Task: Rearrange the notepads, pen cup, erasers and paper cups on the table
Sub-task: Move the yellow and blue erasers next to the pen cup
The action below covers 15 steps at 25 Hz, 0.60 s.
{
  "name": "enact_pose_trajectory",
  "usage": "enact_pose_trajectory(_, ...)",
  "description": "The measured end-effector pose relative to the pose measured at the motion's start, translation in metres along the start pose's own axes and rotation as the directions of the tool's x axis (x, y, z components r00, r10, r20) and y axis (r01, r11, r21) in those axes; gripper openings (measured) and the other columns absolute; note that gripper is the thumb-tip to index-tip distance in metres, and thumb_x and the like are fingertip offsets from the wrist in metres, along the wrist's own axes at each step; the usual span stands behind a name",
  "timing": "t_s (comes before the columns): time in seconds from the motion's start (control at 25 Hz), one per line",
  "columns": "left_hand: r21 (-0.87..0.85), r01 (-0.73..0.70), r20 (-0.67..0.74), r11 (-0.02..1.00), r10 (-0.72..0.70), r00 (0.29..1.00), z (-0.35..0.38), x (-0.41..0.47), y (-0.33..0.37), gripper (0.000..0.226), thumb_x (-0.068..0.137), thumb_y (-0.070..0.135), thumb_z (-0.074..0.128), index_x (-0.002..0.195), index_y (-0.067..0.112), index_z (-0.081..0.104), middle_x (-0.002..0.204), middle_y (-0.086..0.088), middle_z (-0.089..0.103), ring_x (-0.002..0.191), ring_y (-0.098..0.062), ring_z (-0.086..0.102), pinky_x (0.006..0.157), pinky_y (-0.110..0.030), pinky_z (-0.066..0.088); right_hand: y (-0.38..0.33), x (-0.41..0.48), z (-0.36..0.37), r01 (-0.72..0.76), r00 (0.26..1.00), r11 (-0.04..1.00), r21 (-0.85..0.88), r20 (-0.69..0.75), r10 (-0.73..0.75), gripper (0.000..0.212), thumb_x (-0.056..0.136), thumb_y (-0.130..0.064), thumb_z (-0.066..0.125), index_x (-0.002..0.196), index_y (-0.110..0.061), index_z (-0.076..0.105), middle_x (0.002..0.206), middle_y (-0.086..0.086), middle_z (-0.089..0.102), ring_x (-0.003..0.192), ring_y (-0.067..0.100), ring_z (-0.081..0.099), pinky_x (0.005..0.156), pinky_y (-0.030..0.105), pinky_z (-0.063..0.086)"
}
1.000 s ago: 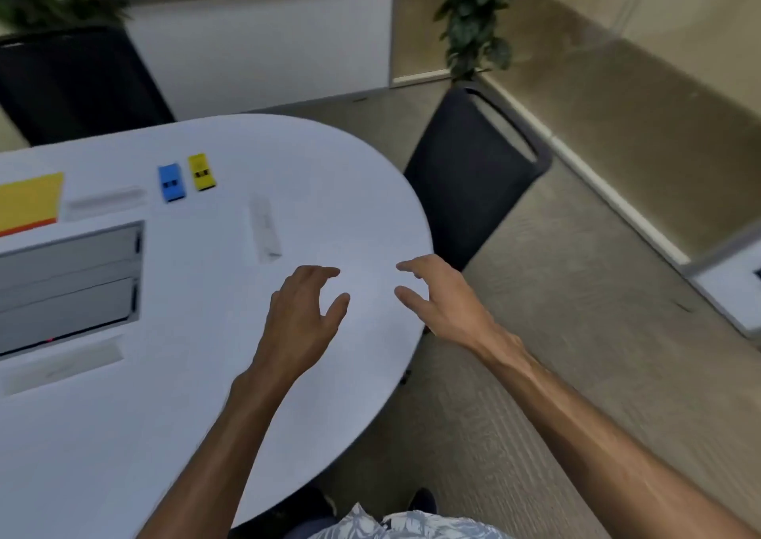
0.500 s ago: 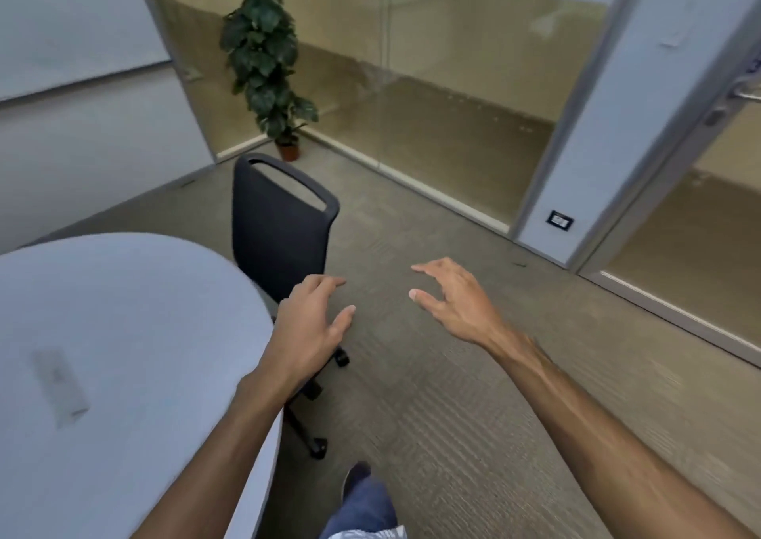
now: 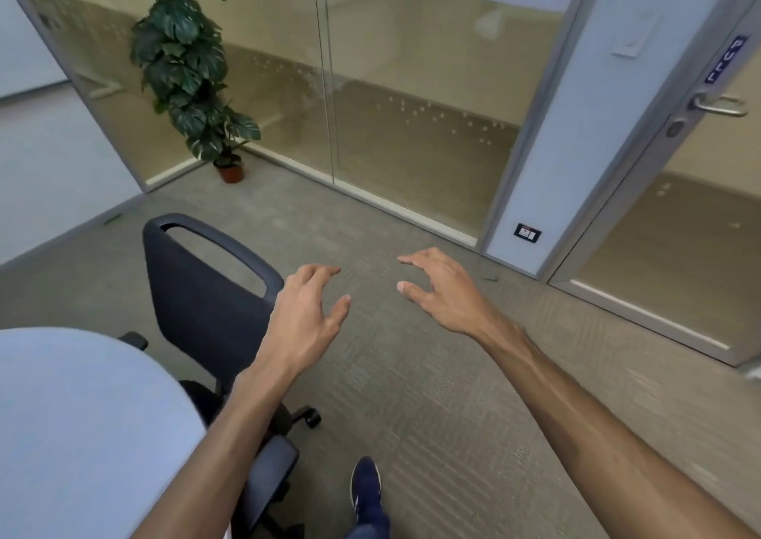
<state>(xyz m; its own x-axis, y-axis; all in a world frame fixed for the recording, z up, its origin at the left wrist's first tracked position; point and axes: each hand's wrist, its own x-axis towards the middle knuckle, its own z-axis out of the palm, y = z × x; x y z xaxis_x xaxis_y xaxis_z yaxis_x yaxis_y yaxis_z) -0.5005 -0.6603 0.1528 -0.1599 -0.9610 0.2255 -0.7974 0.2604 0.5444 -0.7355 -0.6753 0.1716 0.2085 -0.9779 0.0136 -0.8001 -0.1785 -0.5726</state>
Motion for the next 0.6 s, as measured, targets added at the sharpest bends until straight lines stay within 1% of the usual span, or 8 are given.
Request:
enact_pose_trajectory(0.12, 0.014, -0.022, -0.03, 1.0, 0.022, 0.999, -0.003, 0.062, -0.016, 0.046, 0.095, 0.037, 0.06, 0.137, 0.017, 0.053, 0.133, -0.003, 0.055, 0.123, -0.021, 0.05, 0.103, -0.039, 0.041, 0.0, 0.063, -0.006, 0.012, 1.0, 1.0, 0.0, 0.028, -0.012, 0.048, 0.097, -0.034, 0.058, 0.142, -0.018, 0.05, 0.138, 0.004, 0.049, 0.129, 0.017, 0.046, 0.097, 0.019, 0.027)
enact_pose_trajectory(0.24, 0.025, 0.0, -0.053, 1.0, 0.001, 0.999, -0.006, 0.109, -0.029, 0.047, 0.096, 0.036, 0.06, 0.138, 0.016, 0.053, 0.134, -0.003, 0.054, 0.125, -0.022, 0.048, 0.104, -0.039, 0.04, 0.002, 0.113, -0.011, 0.025, 0.999, 1.0, 0.002, 0.041, -0.025, 0.049, 0.098, -0.035, 0.057, 0.143, -0.02, 0.048, 0.141, 0.003, 0.047, 0.13, 0.016, 0.045, 0.098, 0.019, 0.026)
enact_pose_trajectory(0.36, 0.05, 0.022, -0.059, 0.999, -0.019, 0.998, -0.007, 0.151, -0.05, 0.047, 0.095, 0.035, 0.062, 0.137, 0.016, 0.053, 0.135, -0.003, 0.055, 0.127, -0.022, 0.047, 0.104, -0.038, 0.039, 0.005, 0.168, -0.011, 0.07, 0.996, 0.997, -0.009, 0.052, -0.07, 0.05, 0.098, -0.036, 0.057, 0.144, -0.019, 0.048, 0.145, 0.003, 0.045, 0.134, 0.017, 0.042, 0.098, 0.017, 0.024)
enact_pose_trajectory(0.48, 0.093, 0.077, -0.069, 0.993, -0.071, 0.995, -0.005, 0.19, -0.076, 0.046, 0.094, 0.036, 0.063, 0.134, 0.016, 0.055, 0.135, -0.003, 0.057, 0.135, -0.027, 0.043, 0.108, -0.044, 0.039, 0.013, 0.223, -0.008, 0.104, 0.993, 0.995, -0.011, 0.064, -0.103, 0.053, 0.098, -0.037, 0.056, 0.148, -0.022, 0.044, 0.158, 0.002, 0.032, 0.145, 0.018, 0.031, 0.107, 0.022, 0.019)
enact_pose_trajectory(0.6, 0.119, 0.16, -0.08, 0.98, -0.151, 0.985, 0.003, 0.232, -0.099, 0.05, 0.092, 0.035, 0.065, 0.136, 0.015, 0.054, 0.137, -0.005, 0.056, 0.139, -0.031, 0.039, 0.109, -0.047, 0.038, 0.023, 0.286, -0.005, 0.165, 0.982, 0.986, -0.021, 0.1, -0.162, 0.055, 0.098, -0.036, 0.056, 0.15, -0.023, 0.041, 0.162, 0.0, 0.025, 0.148, 0.015, 0.024, 0.109, 0.021, 0.012)
